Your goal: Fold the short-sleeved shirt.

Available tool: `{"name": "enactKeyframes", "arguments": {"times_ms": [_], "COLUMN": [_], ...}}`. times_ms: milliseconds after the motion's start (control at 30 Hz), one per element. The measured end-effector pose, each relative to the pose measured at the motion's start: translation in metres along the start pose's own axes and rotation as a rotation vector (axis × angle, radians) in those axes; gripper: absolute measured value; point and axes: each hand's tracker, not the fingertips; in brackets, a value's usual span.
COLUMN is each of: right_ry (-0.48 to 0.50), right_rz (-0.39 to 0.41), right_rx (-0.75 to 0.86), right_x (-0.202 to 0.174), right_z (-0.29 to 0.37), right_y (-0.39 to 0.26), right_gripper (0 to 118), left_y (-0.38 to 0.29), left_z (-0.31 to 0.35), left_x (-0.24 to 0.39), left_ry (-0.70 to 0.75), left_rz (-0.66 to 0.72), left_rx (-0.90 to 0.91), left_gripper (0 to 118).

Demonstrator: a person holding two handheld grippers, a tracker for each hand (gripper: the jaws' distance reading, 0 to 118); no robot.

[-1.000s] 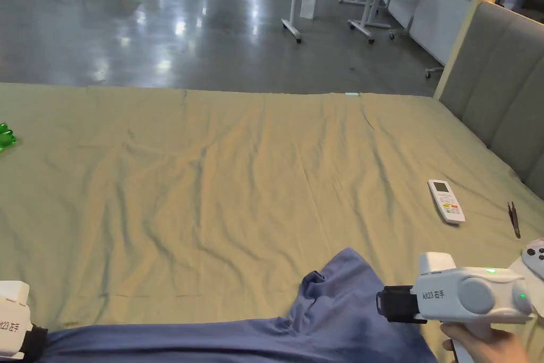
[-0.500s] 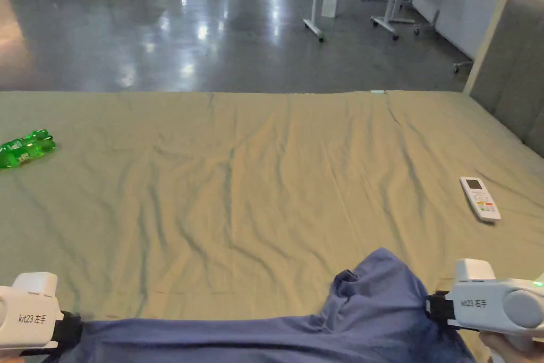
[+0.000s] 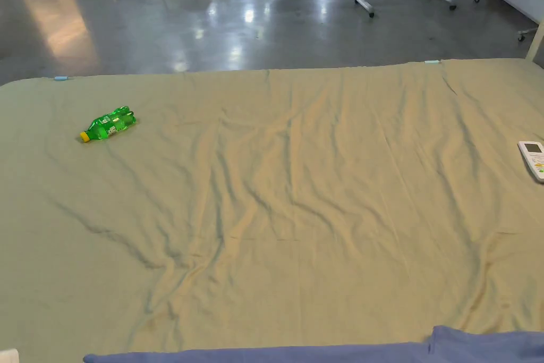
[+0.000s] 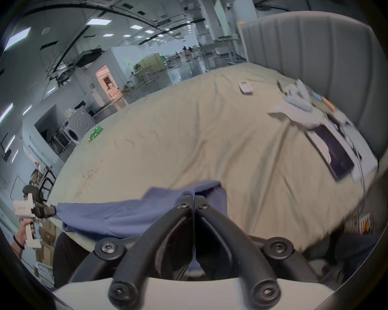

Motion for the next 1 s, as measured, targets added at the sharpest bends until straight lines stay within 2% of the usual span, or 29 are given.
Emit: {"name": "enactKeyframes", "arguments": {"times_ms": [67,133,200,233,267,333,433,467,600,667,867,1000], "right_ry": [-0.016,-0.051,-0.067,-0.073,-0.078,-0.092,-0.105,-0.109,-0.133,-0.124,-0.077,-0.074], "right_rz": [-0.042,-0.042,-0.035,-0.030,-0.020,0.014,0.043,0.038,0.048,0.073,0.214,0.319], "right_rx": [-0.039,-0.056,-0.087,-0.090,-0.107,-0.094,-0.104,-0.107,0.043,0.128,0.409,0.512], "right_x": [0.005,0.010,-0.008,-0.009,-0.011,-0.002,-0.004,0.001,-0.009,-0.026,-0.124,-0.173], "right_z": [-0.002,-0.012,-0.020,-0.024,-0.028,-0.035,-0.035,-0.033,0.004,0.027,0.087,0.099], "right_y": [-0.019,-0.035,-0.039,-0.042,-0.045,-0.055,-0.056,-0.059,-0.047,-0.037,-0.014,-0.011], "right_gripper": [1,1,1,1,4,8,67,74,73,73,73,72], "left_y": [-0.015,-0.025,-0.026,-0.025,-0.025,-0.021,-0.019,-0.017,-0.007,-0.003,-0.011,-0.022], "left_z": [-0.011,-0.025,-0.040,-0.043,-0.045,-0.046,-0.037,-0.033,0.012,0.039,0.103,0.117], "left_x": [-0.006,-0.010,-0.017,-0.016,-0.015,-0.013,-0.011,-0.009,0.019,0.041,0.121,0.165], "left_ry": [0.044,0.053,0.051,0.054,0.063,0.068,0.064,0.070,0.162,0.170,0.183,0.222], "left_rz": [-0.038,-0.034,-0.014,-0.017,-0.025,-0.048,-0.075,-0.085,-0.219,-0.269,-0.419,-0.479], "left_rx": [-0.036,-0.056,-0.058,-0.055,-0.052,-0.052,-0.029,-0.020,0.123,0.228,0.644,0.769], "left_gripper": [7,7,8,11,19,22,72,84,85,85,85,83]}}
